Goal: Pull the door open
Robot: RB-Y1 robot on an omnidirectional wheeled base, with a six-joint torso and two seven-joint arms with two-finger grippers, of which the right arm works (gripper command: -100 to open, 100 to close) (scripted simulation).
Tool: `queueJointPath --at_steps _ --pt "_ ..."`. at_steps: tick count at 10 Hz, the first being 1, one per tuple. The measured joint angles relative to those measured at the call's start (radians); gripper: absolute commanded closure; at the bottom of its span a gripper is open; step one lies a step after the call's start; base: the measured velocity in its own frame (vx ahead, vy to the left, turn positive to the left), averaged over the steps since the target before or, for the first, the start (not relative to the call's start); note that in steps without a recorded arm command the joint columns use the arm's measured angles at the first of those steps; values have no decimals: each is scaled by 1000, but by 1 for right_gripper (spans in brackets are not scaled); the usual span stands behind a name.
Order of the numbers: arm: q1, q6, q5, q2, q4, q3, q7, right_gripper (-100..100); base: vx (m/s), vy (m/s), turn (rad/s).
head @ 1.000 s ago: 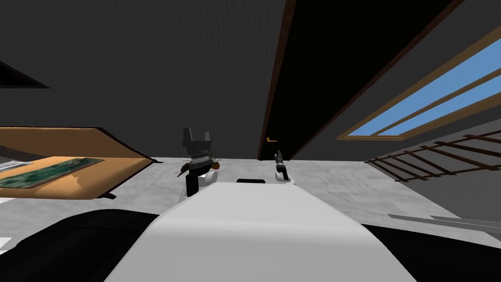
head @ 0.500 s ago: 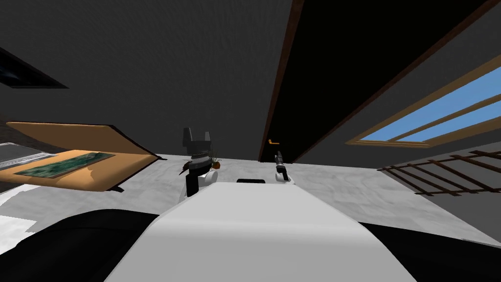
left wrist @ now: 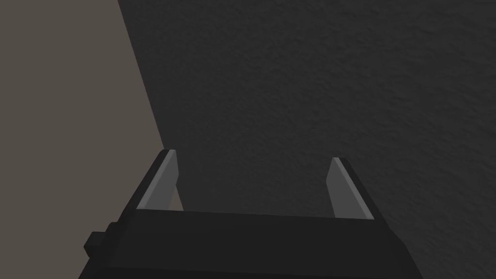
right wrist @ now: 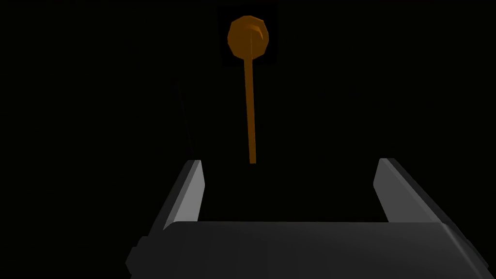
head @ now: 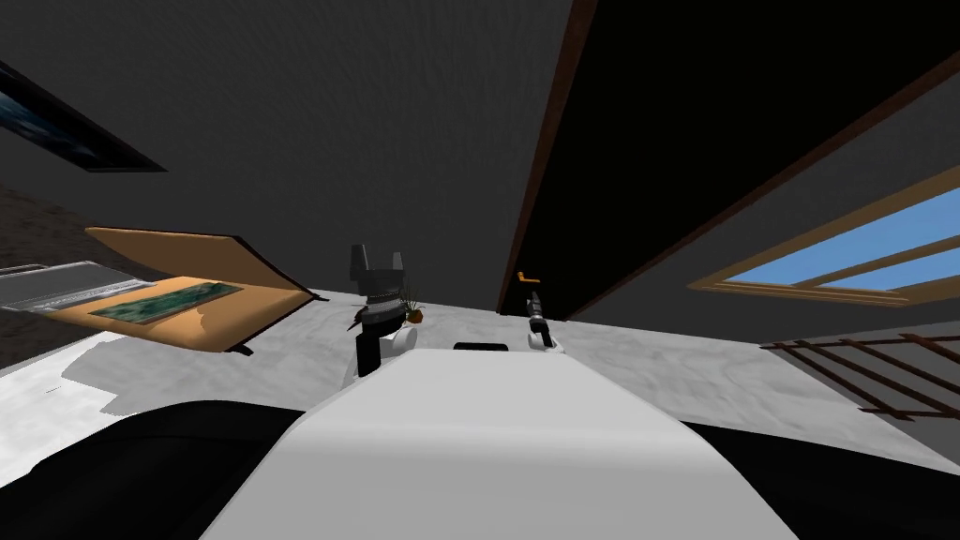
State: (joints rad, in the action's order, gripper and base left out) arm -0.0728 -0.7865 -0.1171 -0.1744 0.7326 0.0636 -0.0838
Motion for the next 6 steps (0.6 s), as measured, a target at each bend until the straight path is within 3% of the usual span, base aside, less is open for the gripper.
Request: queueJointPath --at_steps 4,6 --pt "-31 -25 -3 -4 -92 6 -3 -100 71 -49 87" --pt "-16 -28 -7 -13 -86 10 -10 -100 167 15 138"
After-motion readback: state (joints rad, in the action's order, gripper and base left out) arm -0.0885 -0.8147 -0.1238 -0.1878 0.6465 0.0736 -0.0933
